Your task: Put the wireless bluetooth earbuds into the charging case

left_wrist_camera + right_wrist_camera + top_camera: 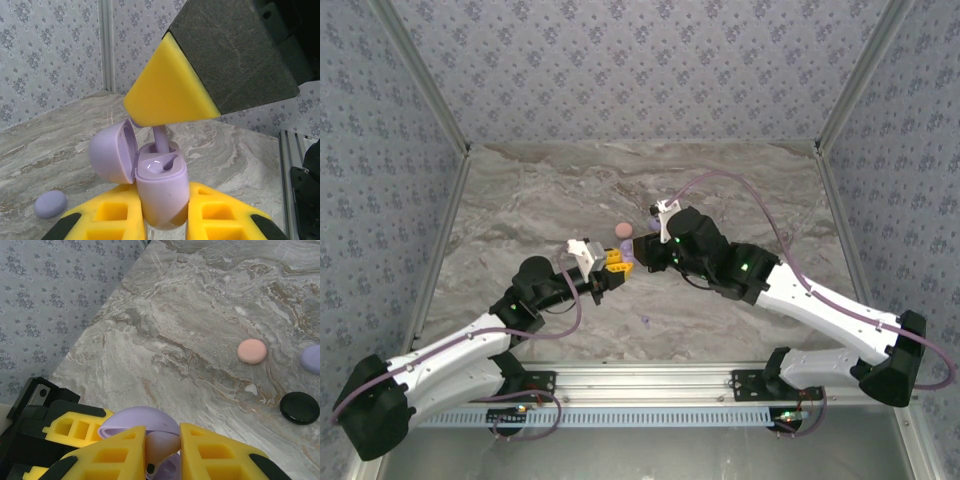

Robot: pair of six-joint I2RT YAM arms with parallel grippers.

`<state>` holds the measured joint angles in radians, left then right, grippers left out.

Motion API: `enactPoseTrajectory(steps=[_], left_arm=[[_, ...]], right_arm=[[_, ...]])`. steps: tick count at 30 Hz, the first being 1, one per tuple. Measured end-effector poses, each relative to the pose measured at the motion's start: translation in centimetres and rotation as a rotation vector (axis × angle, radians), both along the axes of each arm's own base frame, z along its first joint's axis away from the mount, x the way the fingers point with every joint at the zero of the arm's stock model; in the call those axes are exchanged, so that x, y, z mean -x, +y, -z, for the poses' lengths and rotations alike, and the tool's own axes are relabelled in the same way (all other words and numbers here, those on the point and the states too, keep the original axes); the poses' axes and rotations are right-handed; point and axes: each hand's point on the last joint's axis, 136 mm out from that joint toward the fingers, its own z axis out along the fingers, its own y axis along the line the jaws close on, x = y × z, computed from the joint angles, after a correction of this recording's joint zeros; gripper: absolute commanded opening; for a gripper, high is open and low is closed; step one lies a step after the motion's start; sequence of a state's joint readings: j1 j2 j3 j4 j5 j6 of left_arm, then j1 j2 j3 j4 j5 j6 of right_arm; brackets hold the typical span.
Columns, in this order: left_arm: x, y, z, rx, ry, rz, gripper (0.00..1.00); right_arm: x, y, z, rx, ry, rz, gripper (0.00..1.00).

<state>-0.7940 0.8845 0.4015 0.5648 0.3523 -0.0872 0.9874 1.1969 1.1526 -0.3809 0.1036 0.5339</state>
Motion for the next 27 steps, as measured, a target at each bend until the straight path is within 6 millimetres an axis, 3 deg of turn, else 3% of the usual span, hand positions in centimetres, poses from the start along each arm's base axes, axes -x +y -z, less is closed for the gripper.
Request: enactPoseTrajectory(steps=[17, 23, 27], left_arm=[[0.0, 0.0, 0.0, 0.000, 0.000, 0.000, 0.10], [0.0, 0.0, 0.0, 0.000, -0.001, 0.000, 0.10], [-0.1, 0.0, 0.0, 0.000, 0.000, -0.007, 0.10]], right_arm=[[0.7, 0.1, 0.7, 0.022, 0.032, -0.028, 0.29], [0.6, 0.1, -1.2, -0.012, 0.023, -0.040, 0.42], [0.6, -1.1, -2.8, -0.049, -0.001, -0.027, 0.45]])
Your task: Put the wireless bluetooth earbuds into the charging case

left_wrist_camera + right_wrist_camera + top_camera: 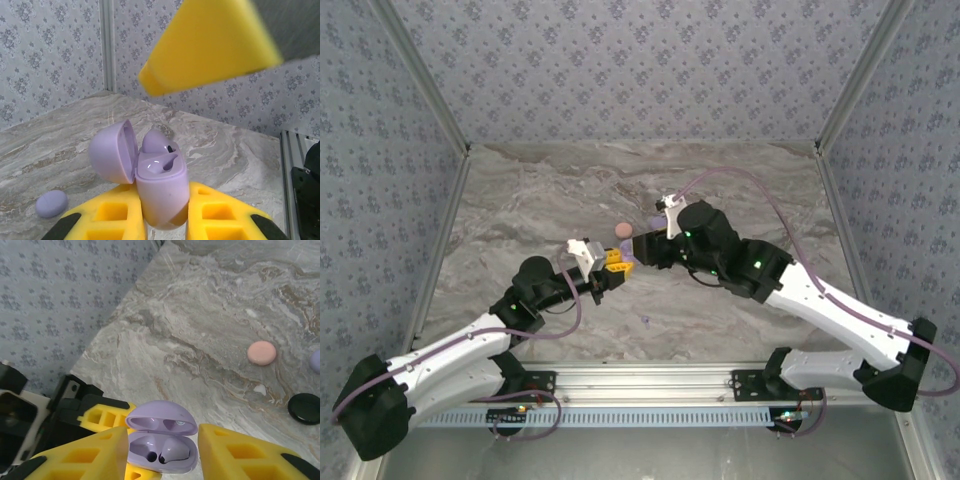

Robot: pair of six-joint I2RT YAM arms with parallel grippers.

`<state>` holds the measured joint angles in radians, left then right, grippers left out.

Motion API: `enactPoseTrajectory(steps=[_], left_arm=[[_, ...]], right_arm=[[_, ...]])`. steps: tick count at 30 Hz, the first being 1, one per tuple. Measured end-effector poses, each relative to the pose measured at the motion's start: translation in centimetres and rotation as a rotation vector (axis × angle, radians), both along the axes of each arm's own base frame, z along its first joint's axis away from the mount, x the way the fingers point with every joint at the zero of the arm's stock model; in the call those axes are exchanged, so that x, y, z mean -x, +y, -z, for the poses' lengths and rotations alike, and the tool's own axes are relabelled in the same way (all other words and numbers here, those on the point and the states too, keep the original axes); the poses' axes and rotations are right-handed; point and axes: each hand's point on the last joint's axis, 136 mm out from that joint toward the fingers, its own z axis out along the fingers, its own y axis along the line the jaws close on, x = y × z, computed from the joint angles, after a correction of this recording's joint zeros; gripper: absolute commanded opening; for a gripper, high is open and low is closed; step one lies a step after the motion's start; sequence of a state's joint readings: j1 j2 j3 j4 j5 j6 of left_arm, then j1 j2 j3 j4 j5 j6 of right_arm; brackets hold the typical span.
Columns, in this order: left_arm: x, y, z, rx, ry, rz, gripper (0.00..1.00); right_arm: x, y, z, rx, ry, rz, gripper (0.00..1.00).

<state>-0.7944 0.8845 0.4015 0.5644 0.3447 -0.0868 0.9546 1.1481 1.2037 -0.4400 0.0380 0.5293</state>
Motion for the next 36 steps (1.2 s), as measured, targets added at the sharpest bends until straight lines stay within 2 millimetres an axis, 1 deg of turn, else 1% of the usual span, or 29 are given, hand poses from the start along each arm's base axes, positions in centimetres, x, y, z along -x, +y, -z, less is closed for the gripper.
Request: enactPoseTrajectory(steps=[2, 4, 5, 7, 8, 11, 13, 16, 19, 22, 25, 27, 31, 36], left_arm=[[-0.3, 0.1, 0.1, -0.004, 0.003, -0.018, 0.10], [-0.8, 0.4, 0.5, -0.016, 0.013, -0.051, 0.06], [-1.1, 0.6, 0.7, -0.022, 0.018, -0.072, 0.04], [-1.8, 1.1, 1.0, -0.036, 0.025, -0.125, 0.03], [-2.1, 1.5, 1.1, -0.043, 0.027, -0.153, 0.03], [-3.0, 2.7, 1.0, -0.051, 0.023, -0.239, 0.03], [-3.2, 3.7, 0.7, -0.057, 0.012, -0.291, 0.03], [-3.3, 5.2, 0.0, -0.061, -0.014, -0.354, 0.04], [-3.0, 6.6, -1.0, -0.050, -0.042, -0.399, 0.04], [-2.5, 7.8, -1.7, -0.025, -0.067, -0.428, 0.04], [-2.2, 8.5, -1.6, -0.022, -0.074, -0.445, 0.04], [-2.1, 8.7, -1.4, -0.029, -0.075, -0.447, 0.04], [-2.0, 8.8, -0.8, -0.043, -0.069, -0.448, 0.04], [-1.9, 9.0, -0.3, -0.047, -0.066, -0.451, 0.04]], right_arm=[[0.0, -0.9, -0.9, -0.017, -0.014, 0.015, 0.45], [0.1, -1.9, -1.0, -0.020, -0.021, 0.039, 0.44], [0.1, -2.3, -0.7, -0.012, -0.016, 0.048, 0.44], [0.2, -3.1, 1.0, 0.026, 0.017, 0.075, 0.43], [0.2, -3.3, 2.2, 0.051, 0.042, 0.085, 0.43], [0.4, -3.9, 7.2, 0.149, 0.152, 0.121, 0.44], [1.0, -4.3, 11.5, 0.231, 0.247, 0.144, 0.45], [2.4, -4.6, 17.0, 0.347, 0.375, 0.163, 0.46], [3.7, -4.3, 20.8, 0.442, 0.463, 0.165, 0.47], [4.8, -3.6, 23.5, 0.514, 0.519, 0.149, 0.47], [5.3, -2.7, 25.3, 0.566, 0.555, 0.134, 0.47], [5.4, -1.9, 26.0, 0.585, 0.569, 0.121, 0.48], [5.1, -0.2, 26.6, 0.599, 0.582, 0.104, 0.47], [5.2, 0.7, 27.4, 0.615, 0.600, 0.090, 0.44]])
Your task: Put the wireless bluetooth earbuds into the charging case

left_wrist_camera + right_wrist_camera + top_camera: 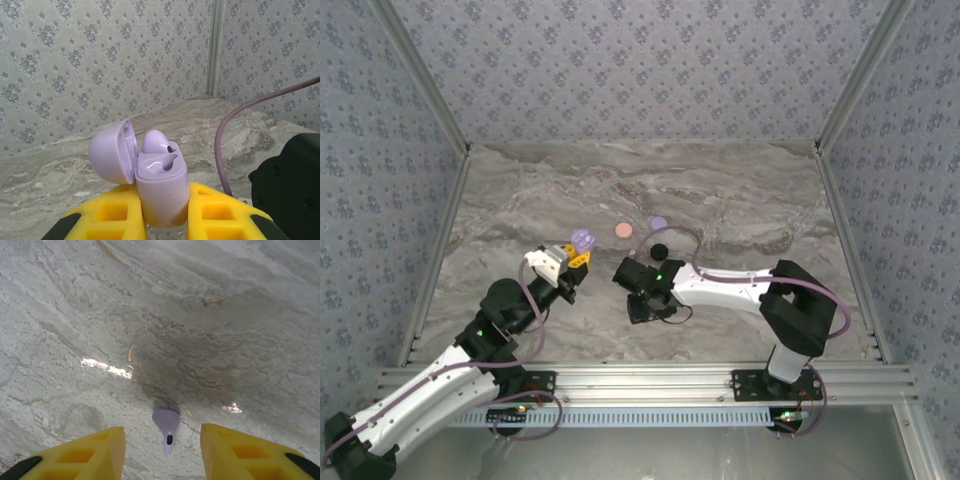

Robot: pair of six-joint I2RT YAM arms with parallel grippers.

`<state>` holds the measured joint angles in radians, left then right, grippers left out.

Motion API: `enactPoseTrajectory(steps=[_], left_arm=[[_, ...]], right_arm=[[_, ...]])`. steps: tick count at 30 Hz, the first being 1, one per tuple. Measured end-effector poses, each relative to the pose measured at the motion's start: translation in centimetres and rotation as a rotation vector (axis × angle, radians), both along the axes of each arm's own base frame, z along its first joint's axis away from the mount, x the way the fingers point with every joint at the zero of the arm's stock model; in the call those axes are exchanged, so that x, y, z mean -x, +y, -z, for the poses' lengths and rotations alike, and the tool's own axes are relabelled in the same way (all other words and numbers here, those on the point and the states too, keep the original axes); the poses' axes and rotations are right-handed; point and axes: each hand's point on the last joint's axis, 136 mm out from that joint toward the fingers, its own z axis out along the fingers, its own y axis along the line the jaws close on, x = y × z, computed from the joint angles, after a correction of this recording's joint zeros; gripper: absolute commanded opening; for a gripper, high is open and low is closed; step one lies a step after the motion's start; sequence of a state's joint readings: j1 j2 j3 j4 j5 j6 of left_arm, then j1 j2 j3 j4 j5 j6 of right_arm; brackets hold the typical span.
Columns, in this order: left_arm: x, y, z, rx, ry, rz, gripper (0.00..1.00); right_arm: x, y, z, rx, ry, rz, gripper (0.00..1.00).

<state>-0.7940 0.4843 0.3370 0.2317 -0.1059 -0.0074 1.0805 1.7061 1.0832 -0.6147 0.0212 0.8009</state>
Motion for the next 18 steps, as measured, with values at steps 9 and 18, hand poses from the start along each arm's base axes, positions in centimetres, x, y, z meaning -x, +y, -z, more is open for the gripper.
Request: enactPoseTrajectory(steps=[9, 18], left_arm=[[0.1, 0.1, 0.0, 0.002, -0.001, 0.000, 0.04], [0.0, 0.0, 0.2, -0.002, 0.002, 0.000, 0.04]], right_arm=[[0.8, 0.3, 1.5, 0.026, 0.046, -0.017, 0.37], [0.9, 0.6, 2.3, 0.046, 0.062, -0.021, 0.32]])
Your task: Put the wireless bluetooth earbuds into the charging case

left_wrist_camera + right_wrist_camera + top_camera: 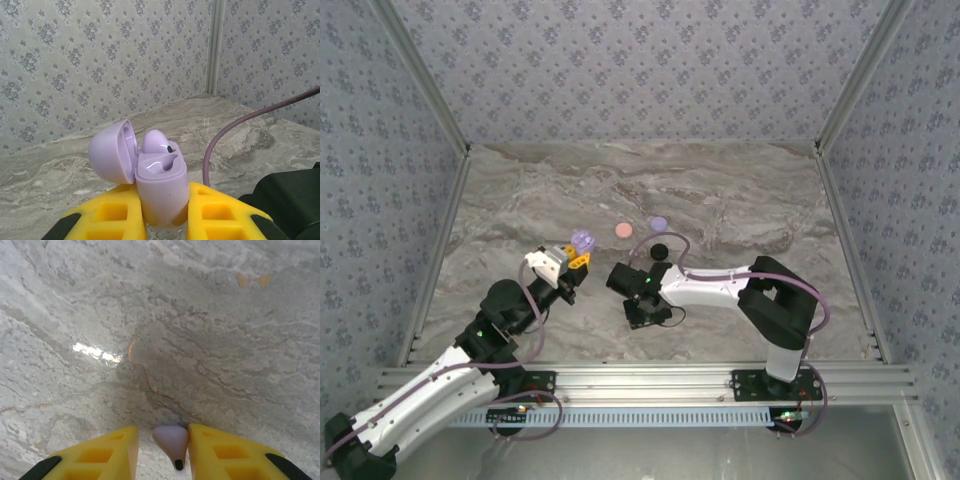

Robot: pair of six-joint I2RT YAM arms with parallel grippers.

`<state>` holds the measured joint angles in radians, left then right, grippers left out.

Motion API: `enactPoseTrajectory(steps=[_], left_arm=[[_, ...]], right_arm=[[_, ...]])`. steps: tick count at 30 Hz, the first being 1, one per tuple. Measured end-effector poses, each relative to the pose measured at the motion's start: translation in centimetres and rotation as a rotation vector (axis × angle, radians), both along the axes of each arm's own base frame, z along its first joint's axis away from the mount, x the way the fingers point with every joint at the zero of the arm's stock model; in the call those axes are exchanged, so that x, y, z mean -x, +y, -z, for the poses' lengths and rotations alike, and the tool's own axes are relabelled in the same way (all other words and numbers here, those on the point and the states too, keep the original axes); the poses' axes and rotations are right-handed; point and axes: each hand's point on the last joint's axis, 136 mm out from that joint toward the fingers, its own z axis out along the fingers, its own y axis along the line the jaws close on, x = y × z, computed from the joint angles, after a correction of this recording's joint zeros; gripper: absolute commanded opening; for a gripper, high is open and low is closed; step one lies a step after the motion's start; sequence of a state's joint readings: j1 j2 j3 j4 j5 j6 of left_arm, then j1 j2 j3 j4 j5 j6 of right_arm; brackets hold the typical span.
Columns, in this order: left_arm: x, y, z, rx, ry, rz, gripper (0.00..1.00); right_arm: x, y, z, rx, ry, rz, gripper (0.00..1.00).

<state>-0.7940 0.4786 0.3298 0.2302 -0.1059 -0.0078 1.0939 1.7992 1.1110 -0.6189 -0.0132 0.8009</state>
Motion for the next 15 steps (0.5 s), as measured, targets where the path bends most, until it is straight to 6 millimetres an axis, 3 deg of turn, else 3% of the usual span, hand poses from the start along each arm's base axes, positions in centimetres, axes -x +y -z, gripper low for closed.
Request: enactPoseTrajectory(steps=[10, 15], left_arm=[[0.0, 0.0, 0.0, 0.000, 0.000, 0.000, 0.05], [-0.1, -0.2, 0.2, -0.006, 0.007, 0.006, 0.05]], right_arm=[[-0.3, -0.3, -0.1, 0.015, -0.021, -0.004, 0.23], [-1.6, -0.4, -2.7, -0.064, -0.101, -0.012, 0.22]])
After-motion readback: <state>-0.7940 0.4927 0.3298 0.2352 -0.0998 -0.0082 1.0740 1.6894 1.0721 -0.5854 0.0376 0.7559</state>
